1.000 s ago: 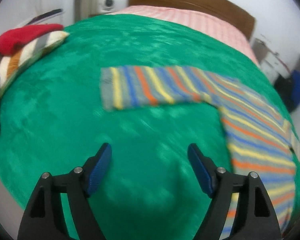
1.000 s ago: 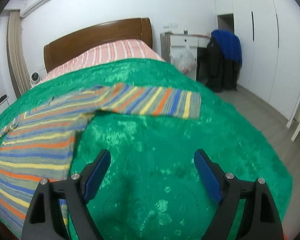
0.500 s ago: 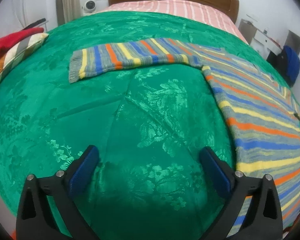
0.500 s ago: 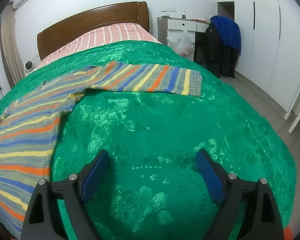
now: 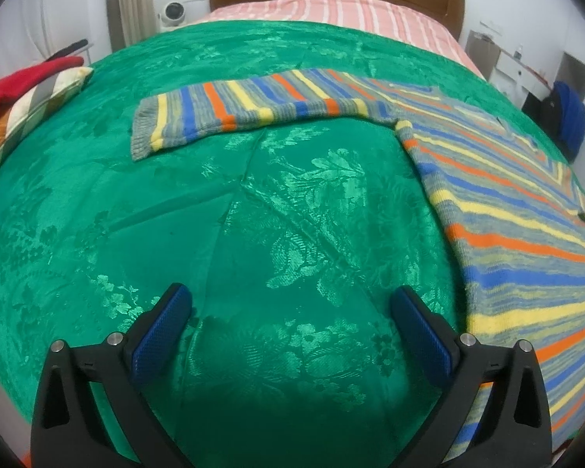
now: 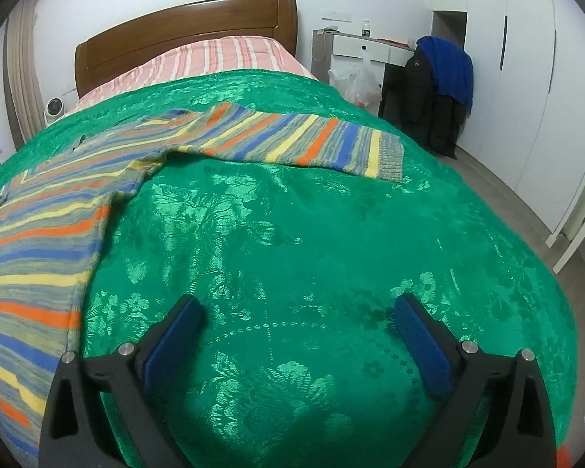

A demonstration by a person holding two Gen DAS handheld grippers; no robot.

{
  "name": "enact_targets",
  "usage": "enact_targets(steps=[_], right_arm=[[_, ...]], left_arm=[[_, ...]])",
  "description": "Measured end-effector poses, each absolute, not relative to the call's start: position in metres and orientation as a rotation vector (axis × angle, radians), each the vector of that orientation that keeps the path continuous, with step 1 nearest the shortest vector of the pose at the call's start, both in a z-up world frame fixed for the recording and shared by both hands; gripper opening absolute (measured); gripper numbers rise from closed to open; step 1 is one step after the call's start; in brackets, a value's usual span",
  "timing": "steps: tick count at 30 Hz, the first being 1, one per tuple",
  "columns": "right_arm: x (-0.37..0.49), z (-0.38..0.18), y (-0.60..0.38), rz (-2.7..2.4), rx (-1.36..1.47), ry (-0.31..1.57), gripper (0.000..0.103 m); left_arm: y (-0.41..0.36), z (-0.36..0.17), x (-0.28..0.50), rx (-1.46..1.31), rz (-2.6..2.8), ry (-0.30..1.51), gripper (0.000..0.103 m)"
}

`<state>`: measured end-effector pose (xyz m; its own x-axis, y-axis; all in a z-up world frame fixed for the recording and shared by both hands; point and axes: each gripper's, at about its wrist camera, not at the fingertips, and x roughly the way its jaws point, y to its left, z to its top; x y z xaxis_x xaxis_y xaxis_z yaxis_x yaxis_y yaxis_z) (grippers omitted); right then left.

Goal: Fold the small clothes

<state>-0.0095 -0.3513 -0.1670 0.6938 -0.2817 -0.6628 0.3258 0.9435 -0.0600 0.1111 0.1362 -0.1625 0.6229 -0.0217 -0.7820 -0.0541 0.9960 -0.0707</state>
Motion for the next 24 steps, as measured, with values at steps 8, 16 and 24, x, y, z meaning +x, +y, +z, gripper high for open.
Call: enact_targets(steps=[8, 16, 24], right_arm=[[-0.0074, -0.1688, -0.3492, -0.345, 0.048, 0.73, 0.101], [-0.0068, -0.1689, -0.3483, -0.348, 0.043, 0.731, 0.101], [-0.0068, -0.1688, -0.3483, -0.348, 0.042, 0.731, 0.101]], left_arm=[[0.1339, -0.1627, 0.1101, -0.082, 0.022, 0.9, 0.103], [0.1343, -0.1631, 0.1098, -0.08, 0.025, 0.9, 0.103], [0.1333, -0.1632, 0.1094, -0.072, 0.028, 0.901, 0.103]])
